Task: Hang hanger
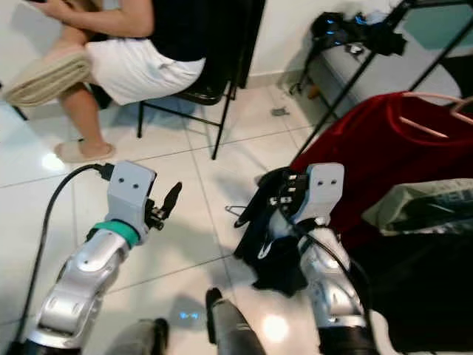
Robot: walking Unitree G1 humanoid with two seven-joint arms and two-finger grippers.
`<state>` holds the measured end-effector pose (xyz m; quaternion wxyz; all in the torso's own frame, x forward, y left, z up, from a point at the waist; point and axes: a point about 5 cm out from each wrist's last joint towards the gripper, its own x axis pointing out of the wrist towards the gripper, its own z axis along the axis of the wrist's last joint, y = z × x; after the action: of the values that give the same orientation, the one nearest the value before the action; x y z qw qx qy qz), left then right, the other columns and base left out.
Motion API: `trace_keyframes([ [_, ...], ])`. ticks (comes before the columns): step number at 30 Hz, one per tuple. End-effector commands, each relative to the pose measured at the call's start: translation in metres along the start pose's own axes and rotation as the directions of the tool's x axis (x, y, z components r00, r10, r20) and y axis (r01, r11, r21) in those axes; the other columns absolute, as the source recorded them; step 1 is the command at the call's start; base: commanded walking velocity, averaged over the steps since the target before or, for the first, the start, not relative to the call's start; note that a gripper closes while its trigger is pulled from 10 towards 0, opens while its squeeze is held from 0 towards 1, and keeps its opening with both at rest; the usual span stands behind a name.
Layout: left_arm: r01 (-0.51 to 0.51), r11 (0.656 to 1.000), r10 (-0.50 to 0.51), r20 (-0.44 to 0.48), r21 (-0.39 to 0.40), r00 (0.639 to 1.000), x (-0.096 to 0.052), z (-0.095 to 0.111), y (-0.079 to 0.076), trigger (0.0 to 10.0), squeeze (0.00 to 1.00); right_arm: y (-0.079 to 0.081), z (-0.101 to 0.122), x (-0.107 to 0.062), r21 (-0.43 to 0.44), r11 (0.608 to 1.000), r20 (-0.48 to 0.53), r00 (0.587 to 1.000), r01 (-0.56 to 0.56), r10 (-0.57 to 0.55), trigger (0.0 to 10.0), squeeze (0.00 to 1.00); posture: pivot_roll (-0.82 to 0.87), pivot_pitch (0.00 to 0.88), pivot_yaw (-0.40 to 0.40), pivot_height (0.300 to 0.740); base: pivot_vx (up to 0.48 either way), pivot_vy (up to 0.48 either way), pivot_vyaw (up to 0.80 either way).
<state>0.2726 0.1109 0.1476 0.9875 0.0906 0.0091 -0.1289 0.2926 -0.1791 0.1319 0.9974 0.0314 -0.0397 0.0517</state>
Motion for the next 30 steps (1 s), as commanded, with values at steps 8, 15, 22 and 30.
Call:
trace_keyframes([
  [8, 0.040, 0.998, -0.039, 0.020, -0.045, 0.999, -0.001, -0.001, -0.010, 10.0, 0.00, -0.001, -0.002, -0.004, -0.017, 1.000, 0.001, 1.000, 0.002, -0.002, 10.0, 0.00, -0.06, 0.198, 0.008, 0.740, 0.000, 0.000, -0.80],
  [15, 0.038, 0.997, -0.036, 0.038, -0.069, 0.999, 0.001, 0.002, -0.014, 10.0, 0.00, 0.000, -0.002, -0.005, -0.022, 1.000, -0.001, 1.000, -0.002, 0.002, 10.0, 0.00, -0.06, 0.196, 0.004, 0.740, 0.000, 0.000, -0.80],
  [22, 0.044, 0.996, -0.041, 0.048, -0.078, 0.998, 0.002, 0.003, -0.015, 10.0, 0.00, -0.001, -0.003, -0.005, -0.024, 1.000, -0.004, 1.000, 0.000, 0.000, 10.0, 0.00, -0.07, 0.206, 0.002, 0.740, 0.000, 0.000, -0.80],
  [30, 0.052, 0.992, -0.044, 0.073, -0.113, 0.996, 0.003, 0.009, -0.017, 10.0, 0.00, 0.002, -0.002, -0.006, -0.022, 1.000, -0.001, 1.000, -0.008, 0.008, 10.0, 0.00, -0.07, 0.201, 0.006, 0.740, 0.000, 0.000, -0.80],
])
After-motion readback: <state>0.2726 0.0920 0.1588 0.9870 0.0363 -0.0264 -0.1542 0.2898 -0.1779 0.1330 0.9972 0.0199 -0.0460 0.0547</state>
